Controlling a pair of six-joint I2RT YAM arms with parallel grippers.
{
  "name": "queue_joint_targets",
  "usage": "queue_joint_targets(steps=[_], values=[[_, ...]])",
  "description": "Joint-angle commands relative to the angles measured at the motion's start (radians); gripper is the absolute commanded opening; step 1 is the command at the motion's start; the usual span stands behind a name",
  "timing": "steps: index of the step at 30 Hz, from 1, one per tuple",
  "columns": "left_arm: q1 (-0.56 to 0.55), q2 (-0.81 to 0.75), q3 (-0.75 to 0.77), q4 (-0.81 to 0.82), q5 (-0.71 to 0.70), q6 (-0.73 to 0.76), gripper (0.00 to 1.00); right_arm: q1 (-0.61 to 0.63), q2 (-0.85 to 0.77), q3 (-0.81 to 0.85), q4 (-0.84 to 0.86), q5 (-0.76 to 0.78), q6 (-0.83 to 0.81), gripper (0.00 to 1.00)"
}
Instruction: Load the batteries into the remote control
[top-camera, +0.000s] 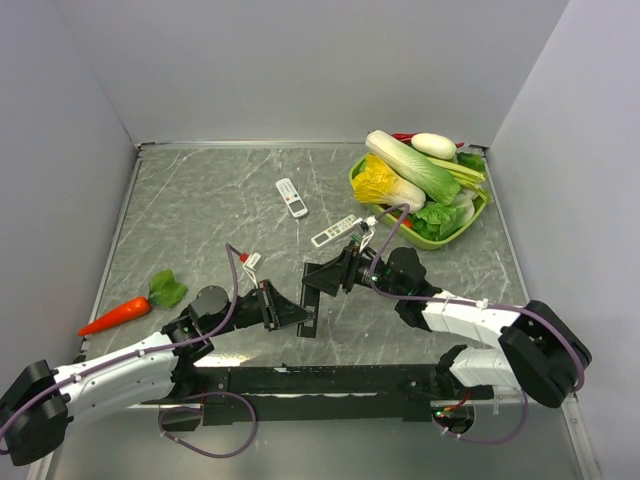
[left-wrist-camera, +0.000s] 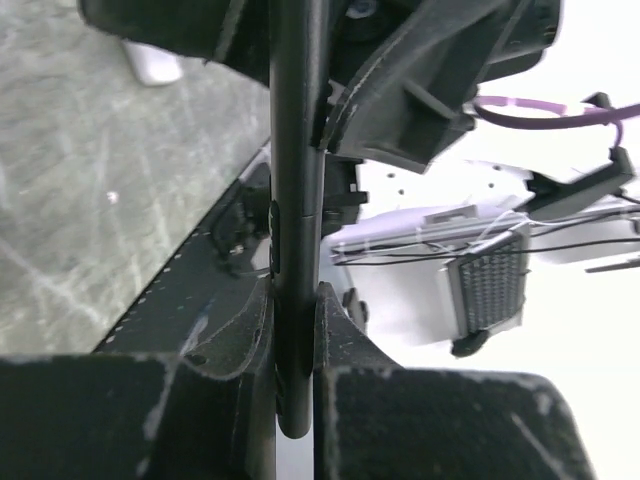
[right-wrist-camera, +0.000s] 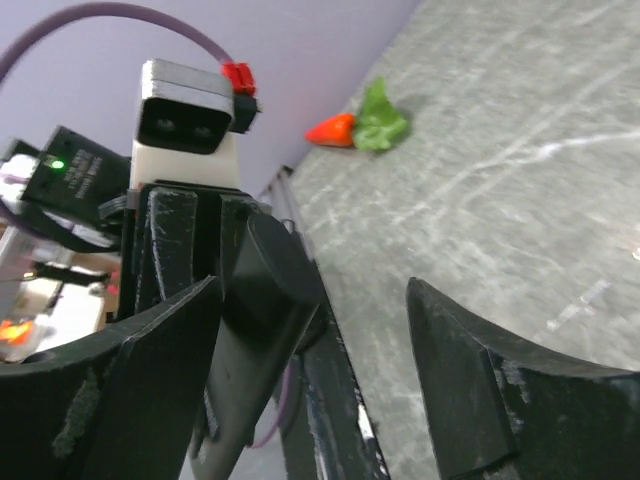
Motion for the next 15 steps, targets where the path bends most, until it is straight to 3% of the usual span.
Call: queue_joint_targets(steps=[1,3,6,15], values=[[0.005,0.005,-0.013,0.162,0.056,-0.056,0.01,0.006,0.049,-0.028,0.243,-0.061,0.060,0.69],[0.005,0.013,-0.019,0.187,0.067,-0.070,0.01,0.006,0.079,-0.028,0.317,-0.083,0.075,0.57],[0.007,0.008,-0.021,0.202,0.082,-0.070,0.01,0.005,0.112,-0.015,0.361,-0.090,0.090,0.47],[0.007,-0.025,-0.011,0.190,0.119,-0.066,0.01,-0.053,0.133,0.030,0.345,-0.087,0.060,0.42]])
